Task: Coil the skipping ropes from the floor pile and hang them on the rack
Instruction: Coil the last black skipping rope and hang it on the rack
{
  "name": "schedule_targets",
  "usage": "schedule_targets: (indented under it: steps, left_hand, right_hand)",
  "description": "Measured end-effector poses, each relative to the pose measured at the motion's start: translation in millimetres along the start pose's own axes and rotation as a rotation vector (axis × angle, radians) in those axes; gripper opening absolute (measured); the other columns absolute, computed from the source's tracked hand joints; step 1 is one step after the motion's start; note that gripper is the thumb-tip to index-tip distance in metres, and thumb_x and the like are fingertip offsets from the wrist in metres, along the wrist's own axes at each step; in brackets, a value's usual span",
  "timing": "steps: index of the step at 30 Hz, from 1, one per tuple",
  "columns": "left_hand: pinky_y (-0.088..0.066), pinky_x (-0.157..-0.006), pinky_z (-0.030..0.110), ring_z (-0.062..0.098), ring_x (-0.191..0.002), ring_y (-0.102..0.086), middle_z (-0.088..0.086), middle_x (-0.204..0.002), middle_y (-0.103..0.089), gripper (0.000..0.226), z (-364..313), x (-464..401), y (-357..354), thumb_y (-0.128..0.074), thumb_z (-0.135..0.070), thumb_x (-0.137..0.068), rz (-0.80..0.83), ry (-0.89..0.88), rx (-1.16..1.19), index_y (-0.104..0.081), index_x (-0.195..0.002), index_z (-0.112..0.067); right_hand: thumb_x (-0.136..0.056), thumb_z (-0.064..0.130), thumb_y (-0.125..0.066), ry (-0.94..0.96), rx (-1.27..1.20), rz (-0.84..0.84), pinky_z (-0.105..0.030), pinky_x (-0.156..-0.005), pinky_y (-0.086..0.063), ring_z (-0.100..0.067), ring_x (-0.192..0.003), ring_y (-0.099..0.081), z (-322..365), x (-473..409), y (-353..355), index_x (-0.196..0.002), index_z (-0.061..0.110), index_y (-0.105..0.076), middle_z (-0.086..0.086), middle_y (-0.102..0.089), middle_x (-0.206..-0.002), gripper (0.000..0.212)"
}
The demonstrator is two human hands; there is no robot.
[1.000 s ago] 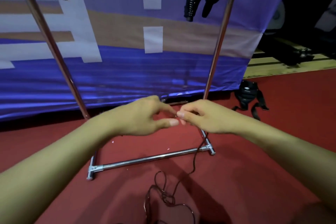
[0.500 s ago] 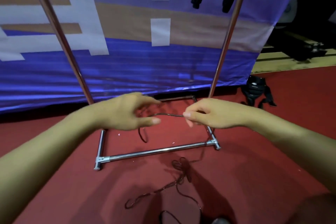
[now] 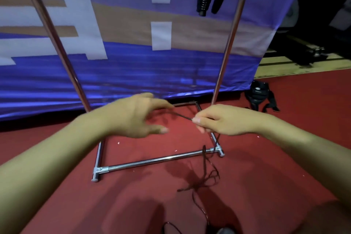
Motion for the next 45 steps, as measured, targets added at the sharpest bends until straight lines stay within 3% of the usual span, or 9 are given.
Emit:
schedule_targets:
  steps: [5,11,17,21,28,33,35,38,45]
  left_hand:
    - [-0.052,-0.082,0.041,0.006,-0.08,-0.052,-0.012,-0.086,-0.05,0.044,-32,-9,-10,-0.036,-0.062,-0.1,-0.053,-0.092,0.041,-0.065,-0.093,-0.031]
    - [-0.054,-0.087,0.047,0.028,-0.103,-0.064,-0.007,-0.088,-0.048,0.022,52,5,4,-0.056,-0.052,-0.098,0.044,0.257,-0.172,-0.069,-0.088,-0.038]
    - [-0.048,-0.089,0.037,0.028,-0.108,-0.063,-0.003,-0.111,-0.053,0.037,11,-4,-1,-0.059,-0.057,-0.095,-0.026,0.159,-0.07,-0.064,-0.125,-0.035]
    - [-0.043,-0.074,0.037,0.031,-0.098,-0.064,-0.006,-0.107,-0.046,0.035,-36,-12,8,-0.045,-0.062,-0.099,-0.128,0.134,-0.306,-0.061,-0.114,-0.035]
    - [-0.042,-0.074,0.016,0.005,-0.078,-0.056,-0.007,-0.085,-0.056,0.021,-34,-15,-1,-0.057,-0.039,-0.103,0.068,-0.153,0.257,-0.073,-0.091,-0.031]
    - [-0.048,-0.077,0.037,0.031,-0.087,-0.064,-0.004,-0.078,-0.057,0.027,63,-9,9,-0.064,-0.03,-0.099,-0.057,0.169,-0.043,-0.064,-0.073,-0.031]
    - [-0.039,-0.076,0.031,0.031,-0.093,-0.063,-0.003,-0.084,-0.053,0.005,73,4,7,-0.072,-0.031,-0.094,-0.021,0.225,-0.021,-0.07,-0.092,-0.028]
    - [-0.04,-0.09,0.026,0.019,-0.105,-0.056,-0.002,-0.109,-0.055,0.05,44,3,-3,-0.076,-0.045,-0.088,-0.002,0.128,0.065,-0.058,-0.132,-0.032]
    - [-0.038,-0.079,0.016,0.013,-0.099,-0.057,-0.012,-0.105,-0.059,0.048,9,-15,-4,-0.066,-0.05,-0.094,-0.101,0.123,0.161,-0.051,-0.133,-0.028]
  right_hand:
    - [-0.108,0.038,-0.045,0.129,0.045,-0.113,-0.022,-0.061,-0.038,-0.011,-0.057,-0.051,24,-9,2,-0.079,0.025,-0.066,0.003,-0.06,-0.064,0.038]
    - [-0.109,0.036,-0.042,-0.159,-0.216,0.127,-0.024,-0.06,-0.04,-0.009,-0.055,-0.042,-41,2,5,-0.077,0.019,-0.053,0.013,-0.047,-0.057,0.039]
    - [-0.11,0.034,-0.043,-0.056,-0.159,0.043,-0.019,-0.062,-0.042,-0.006,-0.057,-0.045,-17,-2,4,-0.079,0.022,-0.059,0.014,-0.049,-0.062,0.037]
    - [-0.109,0.035,-0.045,0.09,-0.096,-0.043,-0.02,-0.063,-0.039,-0.005,-0.057,-0.045,13,-9,8,-0.079,0.026,-0.061,0.011,-0.053,-0.064,0.036]
    - [-0.107,0.042,-0.048,0.071,-0.166,-0.18,-0.021,-0.059,-0.038,-0.005,-0.056,-0.046,24,-5,15,-0.079,0.022,-0.063,0.004,-0.054,-0.064,0.038]
    - [-0.105,0.054,-0.04,-0.218,-0.149,0.138,-0.027,-0.059,-0.04,-0.016,-0.056,-0.041,-33,8,5,-0.078,0.016,-0.057,0.003,-0.047,-0.06,0.049]
    - [-0.106,0.052,-0.04,-0.246,-0.198,0.133,-0.028,-0.06,-0.039,-0.016,-0.059,-0.041,-48,15,4,-0.078,0.018,-0.055,0.008,-0.046,-0.06,0.046]
    - [-0.108,0.048,-0.04,-0.142,-0.173,0.12,-0.03,-0.06,-0.038,-0.015,-0.058,-0.04,-33,7,3,-0.076,0.021,-0.055,0.011,-0.046,-0.06,0.044]
    - [-0.108,0.042,-0.046,0.039,0.069,0.197,-0.023,-0.066,-0.043,-0.01,-0.061,-0.05,14,-6,8,-0.079,0.028,-0.066,0.005,-0.055,-0.067,0.038]
Point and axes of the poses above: each hand's wrist, its own x-axis away from the middle knuckle, its own y-axis out of the back of the hand, z = x × y, the point moved 3 cm from there along -x, towards the middle knuckle
